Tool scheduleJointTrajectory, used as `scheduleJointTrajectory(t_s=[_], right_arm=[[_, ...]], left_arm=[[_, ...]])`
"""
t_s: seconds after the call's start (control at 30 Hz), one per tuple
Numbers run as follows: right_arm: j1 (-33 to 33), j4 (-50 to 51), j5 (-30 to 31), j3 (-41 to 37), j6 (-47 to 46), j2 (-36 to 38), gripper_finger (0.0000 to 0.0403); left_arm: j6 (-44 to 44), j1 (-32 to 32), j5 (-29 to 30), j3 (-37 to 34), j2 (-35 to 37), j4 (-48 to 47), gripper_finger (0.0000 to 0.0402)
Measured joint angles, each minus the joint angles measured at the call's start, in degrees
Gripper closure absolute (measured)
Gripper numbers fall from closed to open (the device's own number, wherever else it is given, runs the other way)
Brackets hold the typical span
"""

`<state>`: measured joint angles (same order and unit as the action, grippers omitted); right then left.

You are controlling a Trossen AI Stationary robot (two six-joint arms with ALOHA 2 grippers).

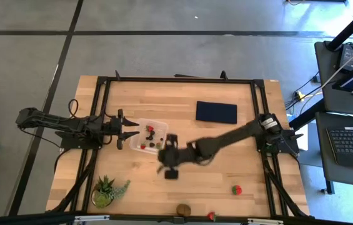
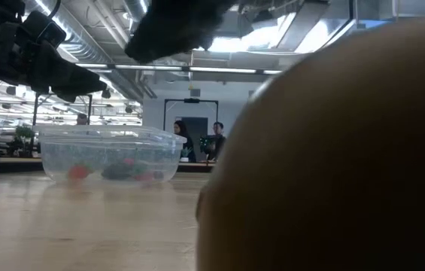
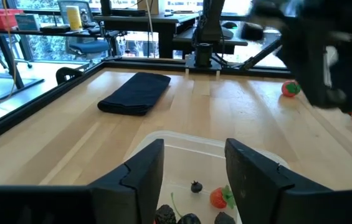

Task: Pick and placing Produce into tupperware
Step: Put the black cherry into the transparent bin

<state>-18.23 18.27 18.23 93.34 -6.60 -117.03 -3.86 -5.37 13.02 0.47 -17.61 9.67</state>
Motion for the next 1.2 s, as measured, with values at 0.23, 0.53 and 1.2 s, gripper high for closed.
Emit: scheduleJointTrajectory(t_s=[0.23, 0.53, 1.2], right_arm=[[9.53, 0.51, -5.44, 3.01, 0.73, 0.02, 0.0276], [16.12, -1.48, -12.63, 3.08, -3.64, -2.77, 0.0276], [17.10, -3.92, -14.04, 3.08, -7.78, -12.00, 0.0267]], left_arm=[[-0.01, 0.00, -0.01, 0.00, 0.00, -0.10, 0.0235], [0.00, -0.01, 0.00, 0.00, 0.00, -0.15, 0.0235], [0.00, 0.00, 0.00, 0.00, 0.02, -0.23, 0.0235]])
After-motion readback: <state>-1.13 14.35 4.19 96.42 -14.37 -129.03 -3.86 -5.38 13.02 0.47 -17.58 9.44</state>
